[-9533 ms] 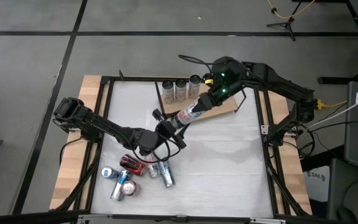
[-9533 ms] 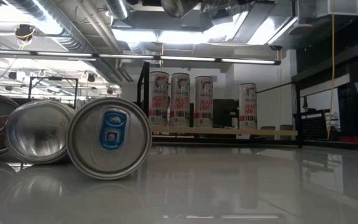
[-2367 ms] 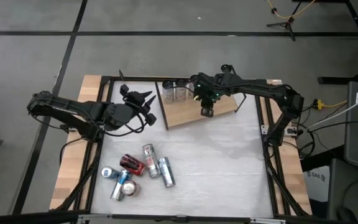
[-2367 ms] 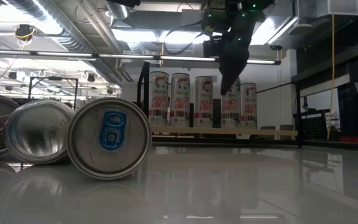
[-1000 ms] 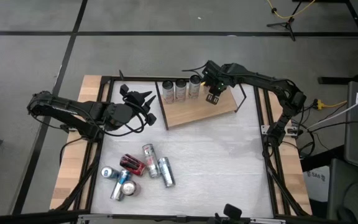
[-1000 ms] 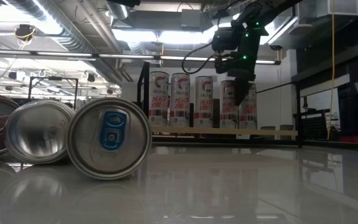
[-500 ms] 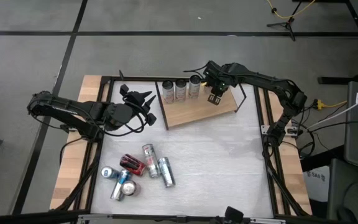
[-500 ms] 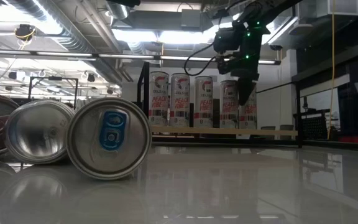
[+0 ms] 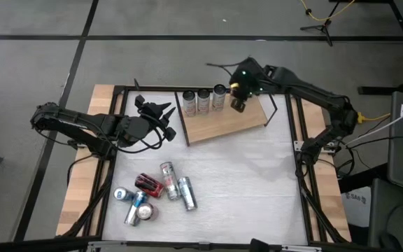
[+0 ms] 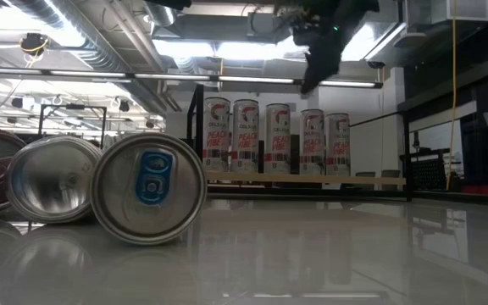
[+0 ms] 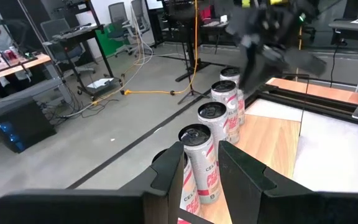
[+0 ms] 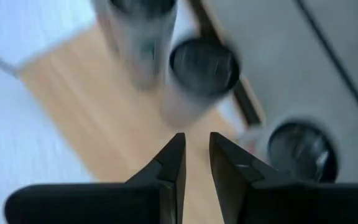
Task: Place canned beverage on shelf
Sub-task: Put the white pink soda can on the shelf aligned with the other white pink soda cans
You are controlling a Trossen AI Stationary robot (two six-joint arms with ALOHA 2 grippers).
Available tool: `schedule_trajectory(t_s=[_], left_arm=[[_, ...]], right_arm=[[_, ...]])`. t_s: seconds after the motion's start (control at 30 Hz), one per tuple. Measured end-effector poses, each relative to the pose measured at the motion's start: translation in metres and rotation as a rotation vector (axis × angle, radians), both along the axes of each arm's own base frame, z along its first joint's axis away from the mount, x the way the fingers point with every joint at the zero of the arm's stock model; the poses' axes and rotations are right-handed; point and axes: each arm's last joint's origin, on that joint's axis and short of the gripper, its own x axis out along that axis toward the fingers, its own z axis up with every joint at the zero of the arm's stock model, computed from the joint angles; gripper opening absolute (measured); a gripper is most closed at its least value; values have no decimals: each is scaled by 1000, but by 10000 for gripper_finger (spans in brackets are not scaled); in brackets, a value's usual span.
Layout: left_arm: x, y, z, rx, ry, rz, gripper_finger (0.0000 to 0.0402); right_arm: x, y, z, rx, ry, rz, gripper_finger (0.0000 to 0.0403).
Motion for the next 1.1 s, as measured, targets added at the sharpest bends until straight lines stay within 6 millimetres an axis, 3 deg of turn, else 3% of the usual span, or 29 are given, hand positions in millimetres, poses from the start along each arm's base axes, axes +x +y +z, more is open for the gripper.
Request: schedule_trajectory(t_s=[0.17,0.37,0.77,1.1], left_arm=[[0,0,0,0,0,0,92],[0,0,0,0,0,0,92],[0,0,0,-1,1,-1,92],[0,0,0,-2,1,-4,92]], right_arm=[[10,-7,11,-82,-139,-5,66],[10,-10,13,-156,-129,-57,66],[14,-42,-16,-74,-58,-99,66],[8,-48,-23,-45,-7,-130,66]])
